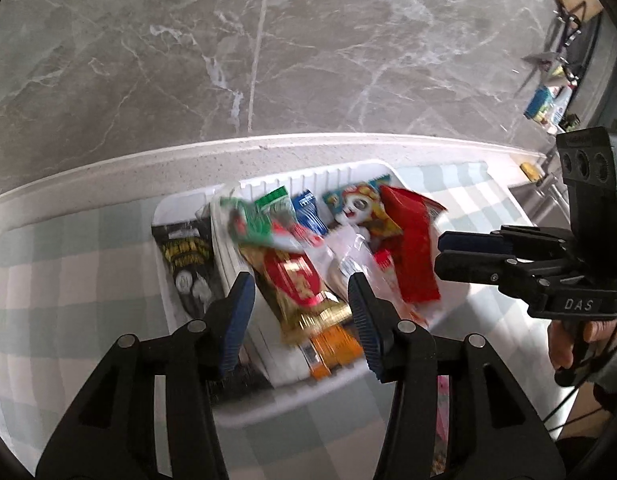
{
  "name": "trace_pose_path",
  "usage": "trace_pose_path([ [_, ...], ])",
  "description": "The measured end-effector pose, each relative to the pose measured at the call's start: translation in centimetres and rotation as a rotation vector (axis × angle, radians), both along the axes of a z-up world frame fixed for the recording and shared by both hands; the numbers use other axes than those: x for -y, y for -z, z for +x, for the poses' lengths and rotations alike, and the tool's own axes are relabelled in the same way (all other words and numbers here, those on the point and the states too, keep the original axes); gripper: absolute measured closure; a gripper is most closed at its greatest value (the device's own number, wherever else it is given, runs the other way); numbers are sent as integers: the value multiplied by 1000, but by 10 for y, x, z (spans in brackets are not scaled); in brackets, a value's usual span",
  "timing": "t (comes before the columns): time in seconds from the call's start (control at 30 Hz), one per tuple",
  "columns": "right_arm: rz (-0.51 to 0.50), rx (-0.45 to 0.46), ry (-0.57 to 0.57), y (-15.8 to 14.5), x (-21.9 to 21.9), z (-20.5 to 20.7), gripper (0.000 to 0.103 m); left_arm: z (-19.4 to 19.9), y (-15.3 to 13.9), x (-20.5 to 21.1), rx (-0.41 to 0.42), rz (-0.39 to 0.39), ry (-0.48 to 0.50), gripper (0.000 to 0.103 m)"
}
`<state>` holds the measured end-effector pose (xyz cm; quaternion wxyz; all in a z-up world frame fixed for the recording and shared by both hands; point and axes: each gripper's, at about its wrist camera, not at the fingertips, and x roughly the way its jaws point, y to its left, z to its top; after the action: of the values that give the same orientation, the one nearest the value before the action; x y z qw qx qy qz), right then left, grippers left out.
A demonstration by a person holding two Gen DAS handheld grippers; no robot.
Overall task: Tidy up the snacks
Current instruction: 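Open both tools to drop the green packet and cat-print wrapper into the tray, then move the left tool to the red heart-print wrapper while the right tool reaches the pink cartoon packet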
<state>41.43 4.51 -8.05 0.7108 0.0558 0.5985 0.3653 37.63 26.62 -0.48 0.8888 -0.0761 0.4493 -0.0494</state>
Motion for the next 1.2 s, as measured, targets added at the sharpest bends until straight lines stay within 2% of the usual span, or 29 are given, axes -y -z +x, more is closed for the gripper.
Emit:
trace_pose_path([
  [0.2,-34,2,-31,-9,15,-31,62,-42,6,22,-38,-13,40,55],
  [0.43,-60,-38,-35,-4,25,-64,61,-79,36,46,-118,-61,58,55],
  [0.93,-114,-57,-81,0,30,-99,55,-125,55,90,-207,-119,178,51],
  [1.2,-142,-78,-101,9,28,-111,54,-140,66,119,-251,-120,242,51],
])
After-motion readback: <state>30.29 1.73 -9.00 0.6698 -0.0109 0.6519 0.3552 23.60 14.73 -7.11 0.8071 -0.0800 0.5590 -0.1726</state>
